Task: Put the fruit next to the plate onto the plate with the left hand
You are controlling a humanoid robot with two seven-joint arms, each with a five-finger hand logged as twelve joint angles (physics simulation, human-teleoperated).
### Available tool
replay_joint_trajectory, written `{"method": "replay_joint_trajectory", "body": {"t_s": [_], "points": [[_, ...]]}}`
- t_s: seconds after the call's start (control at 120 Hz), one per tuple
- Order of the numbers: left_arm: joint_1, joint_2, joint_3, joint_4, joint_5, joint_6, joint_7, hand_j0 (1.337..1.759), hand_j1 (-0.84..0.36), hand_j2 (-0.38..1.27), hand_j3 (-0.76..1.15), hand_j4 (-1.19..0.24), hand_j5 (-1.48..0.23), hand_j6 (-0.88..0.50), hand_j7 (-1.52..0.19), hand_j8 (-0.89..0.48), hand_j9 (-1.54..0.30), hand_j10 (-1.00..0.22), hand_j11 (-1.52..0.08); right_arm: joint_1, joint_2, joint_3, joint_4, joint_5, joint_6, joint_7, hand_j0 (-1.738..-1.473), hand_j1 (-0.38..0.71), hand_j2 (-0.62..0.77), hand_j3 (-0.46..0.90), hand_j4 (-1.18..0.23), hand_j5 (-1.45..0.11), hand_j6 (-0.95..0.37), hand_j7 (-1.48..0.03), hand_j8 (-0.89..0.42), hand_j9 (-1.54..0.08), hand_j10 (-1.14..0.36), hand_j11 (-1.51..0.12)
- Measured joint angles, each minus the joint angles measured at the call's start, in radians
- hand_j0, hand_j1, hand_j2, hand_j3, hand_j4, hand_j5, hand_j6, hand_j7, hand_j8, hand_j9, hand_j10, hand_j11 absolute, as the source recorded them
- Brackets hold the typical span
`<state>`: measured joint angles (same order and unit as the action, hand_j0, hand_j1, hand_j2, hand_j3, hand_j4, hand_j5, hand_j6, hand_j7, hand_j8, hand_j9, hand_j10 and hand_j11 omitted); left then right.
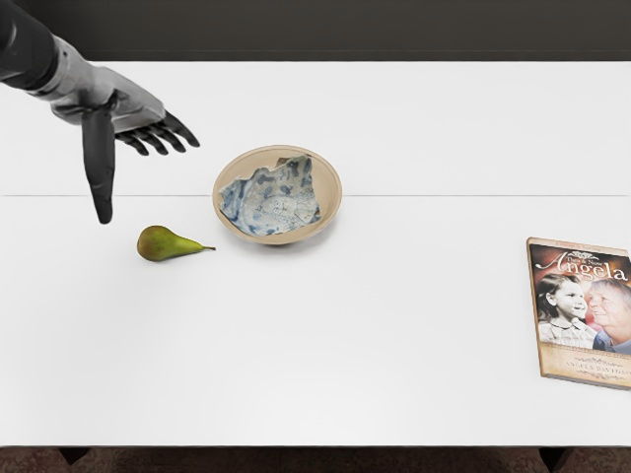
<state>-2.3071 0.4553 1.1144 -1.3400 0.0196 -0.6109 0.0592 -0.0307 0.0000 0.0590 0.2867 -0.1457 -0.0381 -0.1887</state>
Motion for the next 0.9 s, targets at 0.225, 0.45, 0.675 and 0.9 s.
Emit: {"method": "replay_joint_trajectory", "body": {"t_s": [0.225,0.45,0.675,0.9], "points": [[0.015,0.0,-0.008,0.005,0.0,0.0,0.001,1.658,0.28,0.01,0.0,-0.06,-0.07,-0.06,-0.07,-0.06,-0.07,-0.06,-0.07,0.003,0.0,0.0,-0.001,0.001,-0.003,0.0,-1.658,-0.35,0.0,0.0,0.0,0.0,0.0,0.0,0.0,0.0,0.0,0.0],[0.04,-0.088,0.065,0.063,-0.041,0.0,-0.007,1.658,0.29,0.01,0.0,-0.05,-0.06,-0.05,-0.06,-0.05,-0.06,-0.05,-0.06,0.003,0.0,-0.001,-0.001,0.001,-0.005,0.0,-1.658,-0.35,0.0,0.0,0.0,0.0,0.0,0.0,0.0,0.0,0.0,0.0],[0.036,-0.384,0.329,0.06,-0.296,0.052,-0.006,1.658,0.3,0.01,0.0,-0.04,-0.05,-0.04,-0.05,-0.04,-0.05,-0.04,-0.05,0.003,0.0,-0.001,-0.001,0.001,-0.005,0.0,-1.658,-0.35,0.0,0.0,0.0,0.0,0.0,0.0,0.0,0.0,0.0,0.0],[0.113,-0.455,0.248,-0.056,-0.405,0.567,0.059,1.658,0.3,0.01,0.0,-0.04,-0.05,-0.04,-0.05,-0.04,-0.05,-0.04,-0.05,0.003,0.0,-0.001,-0.001,0.001,-0.005,0.0,-1.658,-0.35,0.0,0.0,0.0,0.0,0.0,0.0,0.0,0.0,0.0,0.0]]}}
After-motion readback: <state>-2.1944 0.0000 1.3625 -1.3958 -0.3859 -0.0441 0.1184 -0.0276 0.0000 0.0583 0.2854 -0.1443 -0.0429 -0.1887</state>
